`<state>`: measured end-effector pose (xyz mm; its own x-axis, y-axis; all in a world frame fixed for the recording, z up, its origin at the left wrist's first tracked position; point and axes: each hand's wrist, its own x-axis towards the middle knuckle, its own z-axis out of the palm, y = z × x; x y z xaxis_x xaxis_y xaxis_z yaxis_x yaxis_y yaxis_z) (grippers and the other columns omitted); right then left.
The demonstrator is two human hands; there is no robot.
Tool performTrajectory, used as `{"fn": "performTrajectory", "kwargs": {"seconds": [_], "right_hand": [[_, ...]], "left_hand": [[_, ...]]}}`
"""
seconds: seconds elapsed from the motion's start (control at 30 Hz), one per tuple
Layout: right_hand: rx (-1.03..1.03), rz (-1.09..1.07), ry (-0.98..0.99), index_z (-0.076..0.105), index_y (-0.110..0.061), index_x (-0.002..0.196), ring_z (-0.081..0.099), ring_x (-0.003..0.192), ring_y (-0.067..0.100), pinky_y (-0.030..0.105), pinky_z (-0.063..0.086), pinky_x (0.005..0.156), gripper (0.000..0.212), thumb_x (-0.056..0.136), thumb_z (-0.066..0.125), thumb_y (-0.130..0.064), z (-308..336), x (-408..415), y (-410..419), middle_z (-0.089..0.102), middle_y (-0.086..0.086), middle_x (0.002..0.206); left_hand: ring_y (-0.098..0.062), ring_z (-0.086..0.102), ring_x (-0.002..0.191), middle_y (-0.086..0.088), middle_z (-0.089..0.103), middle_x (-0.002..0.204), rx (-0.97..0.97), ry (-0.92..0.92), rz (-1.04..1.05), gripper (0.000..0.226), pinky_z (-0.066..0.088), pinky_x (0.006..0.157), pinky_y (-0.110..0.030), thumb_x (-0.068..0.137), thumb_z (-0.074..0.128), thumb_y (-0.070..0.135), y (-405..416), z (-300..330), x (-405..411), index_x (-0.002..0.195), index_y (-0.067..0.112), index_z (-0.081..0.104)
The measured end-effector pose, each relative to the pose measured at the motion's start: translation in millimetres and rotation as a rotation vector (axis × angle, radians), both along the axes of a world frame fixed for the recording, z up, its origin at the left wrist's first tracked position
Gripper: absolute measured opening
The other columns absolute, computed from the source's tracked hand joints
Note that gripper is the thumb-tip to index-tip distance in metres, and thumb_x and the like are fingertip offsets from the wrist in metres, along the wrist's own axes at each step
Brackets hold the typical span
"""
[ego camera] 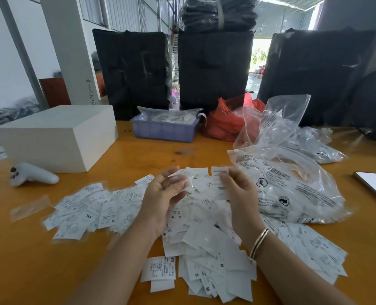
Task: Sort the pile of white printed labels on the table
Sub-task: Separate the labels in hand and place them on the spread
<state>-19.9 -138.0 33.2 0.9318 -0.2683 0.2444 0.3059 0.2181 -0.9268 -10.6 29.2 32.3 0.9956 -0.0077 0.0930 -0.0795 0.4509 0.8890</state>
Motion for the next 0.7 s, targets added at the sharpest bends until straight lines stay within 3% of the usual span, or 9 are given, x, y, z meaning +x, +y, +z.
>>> {"fn": "performTrajectory", "kwargs": {"seconds": [0.13,0.3,0.43,0.57,0.7], "right_hand": [[0.21,0.115,0.042,0.063,-0.014,0.077,0.046,0.049,0.008,0.016,0.039,0.047,0.016,0.083,0.064,0.001,-1.1,-7.1,6.1,0.056,-0.002,0.059],[0.312,0.146,0.066,0.056,-0.006,0.094,0.067,0.061,0.018,0.019,0.051,0.051,0.015,0.086,0.059,0.006,-4.1,-9.8,11.1,0.068,0.005,0.067],[0.37,0.174,0.085,0.059,-0.006,0.106,0.071,0.071,0.023,0.02,0.054,0.055,0.023,0.086,0.058,0.006,-6.2,-9.9,12.5,0.07,0.008,0.074],[0.403,0.211,0.101,0.061,-0.005,0.093,0.071,0.073,0.021,0.02,0.054,0.056,0.012,0.086,0.058,0.005,-6.5,-10.0,11.0,0.069,0.009,0.071],[0.482,0.216,0.128,0.056,-0.009,0.079,0.071,0.072,0.021,0.02,0.054,0.057,0.018,0.087,0.056,0.007,-5.2,-10.7,9.6,0.066,0.006,0.066]], "left_hand": [[-0.013,0.071,0.086,-0.001,0.074,0.091,-0.012,-0.009,-0.024,0.03,0.055,0.067,-0.02,0.081,0.063,-0.001,-2.7,-1.6,-0.6,0.095,0.023,0.075],[-0.012,0.071,0.087,-0.002,0.074,0.089,-0.002,-0.04,-0.02,0.031,0.055,0.07,-0.019,0.087,0.057,-0.005,-4.9,-0.6,-2.4,0.089,0.019,0.078],[-0.012,0.071,0.092,-0.003,0.075,0.094,0.041,-0.049,-0.01,0.029,0.054,0.071,-0.016,0.087,0.058,-0.004,-5.1,-1.0,-2.9,0.096,0.017,0.075],[-0.011,0.069,0.096,0.001,0.075,0.099,0.148,-0.081,-0.003,0.029,0.054,0.076,-0.016,0.087,0.061,0.0,-7.1,-1.8,-4.6,0.096,0.023,0.075],[-0.01,0.069,0.098,0.005,0.074,0.099,0.225,-0.101,0.006,0.031,0.054,0.082,-0.02,0.087,0.063,0.002,-8.2,-1.8,-5.1,0.092,0.03,0.076]]}}
